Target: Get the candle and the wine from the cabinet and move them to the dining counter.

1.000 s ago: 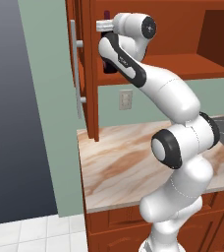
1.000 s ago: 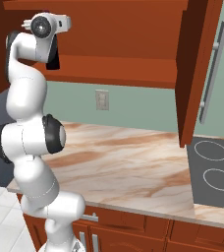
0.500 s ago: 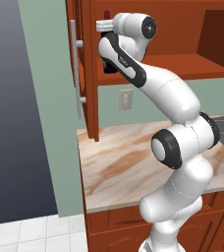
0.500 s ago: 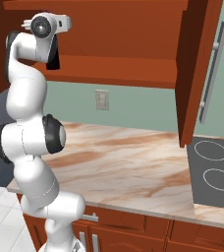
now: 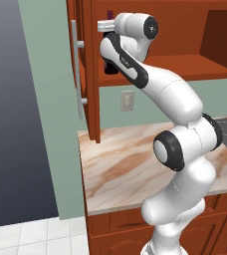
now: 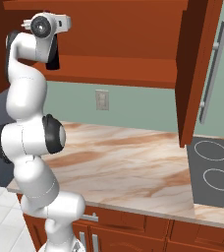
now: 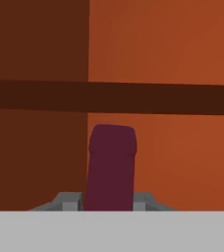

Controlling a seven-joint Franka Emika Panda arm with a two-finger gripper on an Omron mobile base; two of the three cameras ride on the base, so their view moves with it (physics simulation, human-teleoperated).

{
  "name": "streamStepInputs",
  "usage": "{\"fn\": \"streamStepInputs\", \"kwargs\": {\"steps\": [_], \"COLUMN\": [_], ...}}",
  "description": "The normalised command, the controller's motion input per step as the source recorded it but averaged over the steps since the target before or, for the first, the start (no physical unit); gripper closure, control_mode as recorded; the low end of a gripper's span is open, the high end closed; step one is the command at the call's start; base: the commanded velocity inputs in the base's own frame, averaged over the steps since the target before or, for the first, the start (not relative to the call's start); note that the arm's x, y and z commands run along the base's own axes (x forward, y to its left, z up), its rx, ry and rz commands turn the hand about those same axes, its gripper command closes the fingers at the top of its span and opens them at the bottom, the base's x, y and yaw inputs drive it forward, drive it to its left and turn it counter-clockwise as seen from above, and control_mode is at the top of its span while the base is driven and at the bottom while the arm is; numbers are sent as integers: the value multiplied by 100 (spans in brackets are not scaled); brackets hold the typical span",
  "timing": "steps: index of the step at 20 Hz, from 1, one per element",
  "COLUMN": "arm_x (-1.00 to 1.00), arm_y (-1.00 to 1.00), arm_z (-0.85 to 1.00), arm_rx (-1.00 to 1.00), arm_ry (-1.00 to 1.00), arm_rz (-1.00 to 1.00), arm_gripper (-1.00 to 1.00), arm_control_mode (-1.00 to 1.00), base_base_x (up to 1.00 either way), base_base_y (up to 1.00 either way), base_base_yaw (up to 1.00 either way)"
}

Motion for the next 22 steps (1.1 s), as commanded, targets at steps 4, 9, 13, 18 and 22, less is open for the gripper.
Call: {"fn": "streamStepInputs", "kwargs": {"steps": [4, 9, 13, 18, 22], "arm_x": [0, 0, 0, 0, 0], "arm_y": [0, 0, 0, 0, 0], "arm_z": [0, 0, 0, 0, 0], "arm_rx": [0, 0, 0, 0, 0], "arm_ry": [0, 0, 0, -1, 0], "arm_rz": [0, 0, 0, 0, 0], "arm_gripper": [100, 100, 100, 100, 100], "arm_control_mode": [-100, -100, -100, -100, -100], "base_base_x": [0, 0, 0, 0, 0], "base_base_y": [0, 0, 0, 0, 0], "base_base_yaw": [0, 0, 0, 0, 0]}}
